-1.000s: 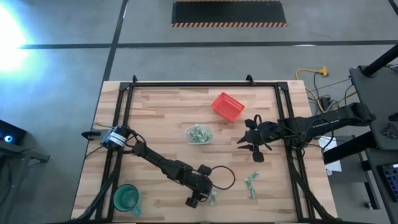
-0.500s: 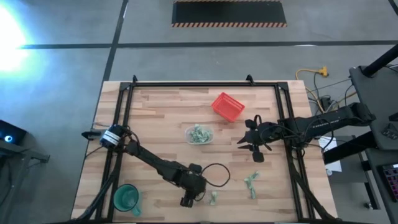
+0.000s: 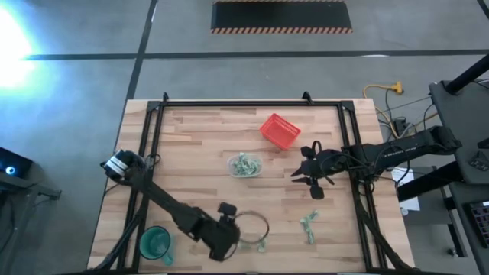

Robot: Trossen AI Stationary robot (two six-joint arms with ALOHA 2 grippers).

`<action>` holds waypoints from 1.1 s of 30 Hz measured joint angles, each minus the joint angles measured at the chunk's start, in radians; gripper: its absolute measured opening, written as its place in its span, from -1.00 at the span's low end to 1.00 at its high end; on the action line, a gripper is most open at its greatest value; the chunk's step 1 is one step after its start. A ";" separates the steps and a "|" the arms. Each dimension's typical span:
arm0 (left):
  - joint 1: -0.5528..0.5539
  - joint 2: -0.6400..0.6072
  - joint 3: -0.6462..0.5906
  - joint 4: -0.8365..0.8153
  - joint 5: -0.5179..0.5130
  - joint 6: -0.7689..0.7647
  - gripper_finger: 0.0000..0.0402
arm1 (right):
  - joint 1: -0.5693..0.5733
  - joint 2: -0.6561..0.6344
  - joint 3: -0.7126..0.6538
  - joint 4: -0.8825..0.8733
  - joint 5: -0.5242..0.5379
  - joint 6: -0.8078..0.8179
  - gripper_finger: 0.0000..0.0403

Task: Pick and place items into bin
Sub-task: Put the stevia packet into the transparent bin

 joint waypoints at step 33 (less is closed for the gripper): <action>0.044 0.131 -0.139 0.479 0.153 0.040 -0.17 | 0.000 0.001 -0.035 0.044 0.000 0.019 -0.66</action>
